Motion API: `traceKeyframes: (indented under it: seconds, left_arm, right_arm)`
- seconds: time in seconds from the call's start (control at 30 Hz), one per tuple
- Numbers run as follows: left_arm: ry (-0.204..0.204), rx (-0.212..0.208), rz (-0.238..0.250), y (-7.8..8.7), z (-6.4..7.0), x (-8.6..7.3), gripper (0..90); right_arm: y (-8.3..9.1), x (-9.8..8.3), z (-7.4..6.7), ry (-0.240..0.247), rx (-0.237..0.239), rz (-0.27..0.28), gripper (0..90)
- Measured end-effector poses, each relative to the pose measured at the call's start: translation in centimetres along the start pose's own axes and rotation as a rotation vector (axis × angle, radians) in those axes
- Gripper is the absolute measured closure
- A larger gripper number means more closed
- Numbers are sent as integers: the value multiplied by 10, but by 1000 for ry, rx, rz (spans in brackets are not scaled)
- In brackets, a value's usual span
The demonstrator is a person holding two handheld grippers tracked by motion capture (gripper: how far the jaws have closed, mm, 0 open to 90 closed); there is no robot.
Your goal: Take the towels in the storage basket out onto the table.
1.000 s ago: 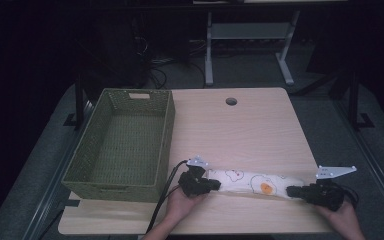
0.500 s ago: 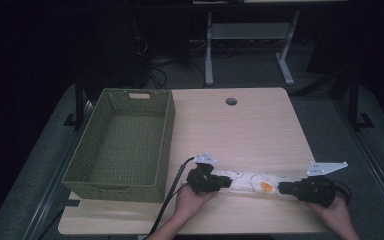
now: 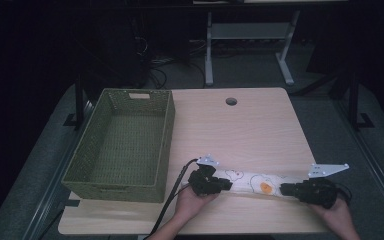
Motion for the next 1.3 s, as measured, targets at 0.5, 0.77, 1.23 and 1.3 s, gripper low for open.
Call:
traceKeyframes:
  seconds: [0.5,0.77,1.23,1.3]
  left_arm:
    - [43,63,-23,6,-20,-19,790]
    - [37,64,2,11,-17,-15,764]
    - [121,143,81,28,-31,-9,709]
    - [129,159,75,27,-33,-10,694]
  right_arm:
    - [14,-21,18,-62,-83,23,770]
    - [17,-19,16,-72,-74,39,730]
    - [35,-18,19,-128,-161,112,669]
    - [35,-19,20,-138,-168,114,662]
Point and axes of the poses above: each handheld gripper's, and its own axes: y roughly backward along the jaws, x roughly out of its top, z roughly to its right, the point moved 2 cm from there along -y, roughly forward along the jaws, and after that the axes turned 8 degrees about x, right-handed, at the moved point
